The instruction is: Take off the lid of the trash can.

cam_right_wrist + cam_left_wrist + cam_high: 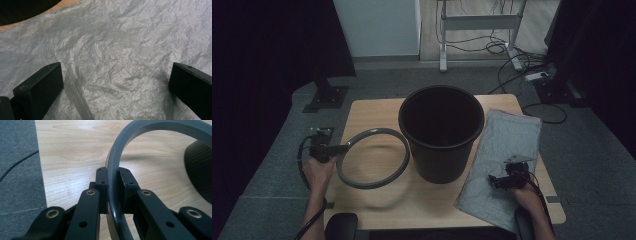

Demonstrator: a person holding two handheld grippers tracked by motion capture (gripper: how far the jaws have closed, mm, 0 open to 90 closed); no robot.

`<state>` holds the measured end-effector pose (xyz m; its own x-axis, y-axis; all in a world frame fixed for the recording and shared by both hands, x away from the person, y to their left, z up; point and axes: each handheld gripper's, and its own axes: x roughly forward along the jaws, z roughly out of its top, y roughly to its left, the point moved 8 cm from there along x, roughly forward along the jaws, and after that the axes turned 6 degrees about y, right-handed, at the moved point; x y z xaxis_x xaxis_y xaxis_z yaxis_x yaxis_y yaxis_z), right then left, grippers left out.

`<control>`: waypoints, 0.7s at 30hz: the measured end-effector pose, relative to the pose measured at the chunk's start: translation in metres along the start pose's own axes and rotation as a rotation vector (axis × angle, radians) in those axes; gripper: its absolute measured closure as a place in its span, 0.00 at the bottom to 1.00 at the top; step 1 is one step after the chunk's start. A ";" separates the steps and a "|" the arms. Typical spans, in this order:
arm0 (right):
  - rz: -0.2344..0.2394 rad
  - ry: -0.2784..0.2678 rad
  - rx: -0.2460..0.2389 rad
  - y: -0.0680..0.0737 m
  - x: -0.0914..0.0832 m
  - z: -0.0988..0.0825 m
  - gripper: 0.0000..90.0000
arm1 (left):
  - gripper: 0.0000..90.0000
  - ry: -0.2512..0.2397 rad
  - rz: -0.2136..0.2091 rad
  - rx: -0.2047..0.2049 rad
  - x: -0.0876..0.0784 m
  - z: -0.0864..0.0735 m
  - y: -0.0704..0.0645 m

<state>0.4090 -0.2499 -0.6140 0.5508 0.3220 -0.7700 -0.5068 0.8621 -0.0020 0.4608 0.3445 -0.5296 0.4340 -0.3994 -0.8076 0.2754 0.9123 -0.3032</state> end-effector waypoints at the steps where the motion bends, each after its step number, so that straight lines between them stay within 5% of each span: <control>1: 0.000 0.000 0.000 0.000 0.000 0.000 0.00 | 0.89 0.001 0.006 0.001 0.002 -0.001 0.001; 14: 0.000 -0.001 0.000 0.000 0.000 0.000 0.00 | 0.88 0.044 0.075 0.000 0.037 -0.022 0.008; 21: 0.000 -0.001 0.000 0.000 0.000 0.000 0.00 | 0.88 0.059 0.125 0.034 0.051 -0.029 0.005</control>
<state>0.4091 -0.2498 -0.6140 0.5517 0.3227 -0.7691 -0.5068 0.8621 -0.0018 0.4594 0.3315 -0.5870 0.4155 -0.2758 -0.8668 0.2518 0.9506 -0.1817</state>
